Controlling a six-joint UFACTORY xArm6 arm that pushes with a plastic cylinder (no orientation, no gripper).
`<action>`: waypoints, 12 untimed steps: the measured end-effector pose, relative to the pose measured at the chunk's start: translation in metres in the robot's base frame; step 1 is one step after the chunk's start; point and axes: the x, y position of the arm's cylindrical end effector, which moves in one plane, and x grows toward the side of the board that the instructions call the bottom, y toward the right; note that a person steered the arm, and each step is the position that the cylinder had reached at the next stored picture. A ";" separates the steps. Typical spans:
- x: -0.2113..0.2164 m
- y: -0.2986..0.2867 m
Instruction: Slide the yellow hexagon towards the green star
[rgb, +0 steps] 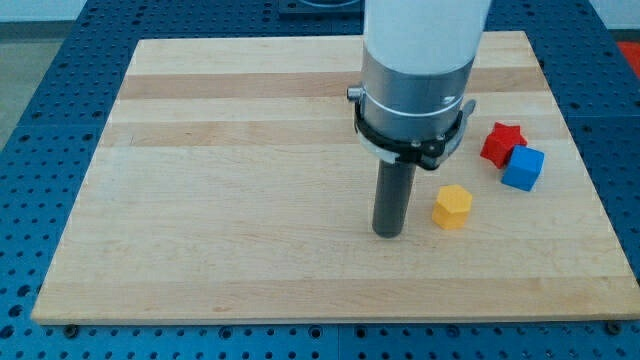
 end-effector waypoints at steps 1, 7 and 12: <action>0.059 0.025; -0.046 0.076; -0.028 0.022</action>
